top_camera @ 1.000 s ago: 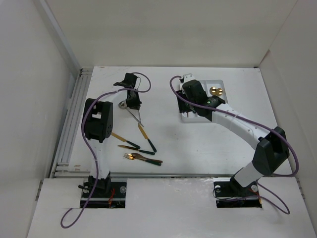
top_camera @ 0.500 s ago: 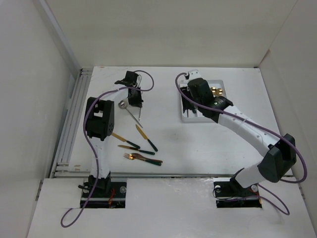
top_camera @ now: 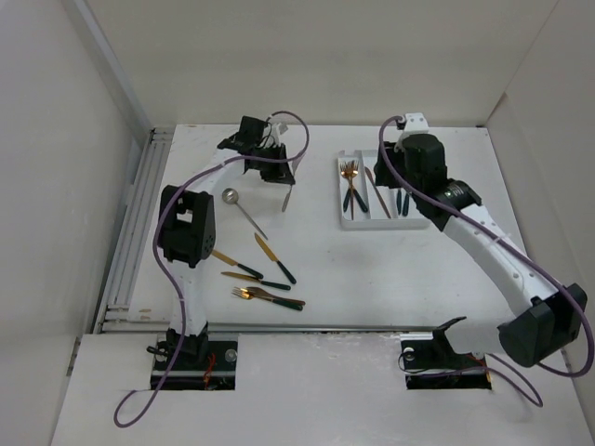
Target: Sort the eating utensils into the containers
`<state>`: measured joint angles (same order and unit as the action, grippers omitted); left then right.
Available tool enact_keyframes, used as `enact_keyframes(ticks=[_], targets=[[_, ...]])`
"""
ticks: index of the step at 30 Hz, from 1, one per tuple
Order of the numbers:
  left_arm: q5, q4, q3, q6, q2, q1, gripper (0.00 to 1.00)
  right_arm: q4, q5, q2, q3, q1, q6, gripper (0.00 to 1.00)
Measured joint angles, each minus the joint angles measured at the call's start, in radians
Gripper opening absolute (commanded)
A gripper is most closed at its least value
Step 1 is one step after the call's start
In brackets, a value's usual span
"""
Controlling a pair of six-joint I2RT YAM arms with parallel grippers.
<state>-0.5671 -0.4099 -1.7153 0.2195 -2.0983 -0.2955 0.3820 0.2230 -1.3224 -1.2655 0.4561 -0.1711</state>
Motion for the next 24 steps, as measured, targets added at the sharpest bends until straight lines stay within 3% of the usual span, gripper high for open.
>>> enact_keyframes(ticks=[5,15,24], targets=[[-0.127,0.091,-0.095,0.098,-0.002,-0.056,0.00,-0.017,-0.024,0.087,0.044,-0.032,0.007,0.54],[-0.227,0.737,0.005,0.586,-0.054,-0.159,0.00,-0.027,-0.051,0.105,0.055,-0.074,0.006,0.54],[-0.167,0.864,-0.091,0.766,-0.290,-0.209,0.00,-0.012,-0.046,0.097,0.045,-0.108,0.038,0.56]])
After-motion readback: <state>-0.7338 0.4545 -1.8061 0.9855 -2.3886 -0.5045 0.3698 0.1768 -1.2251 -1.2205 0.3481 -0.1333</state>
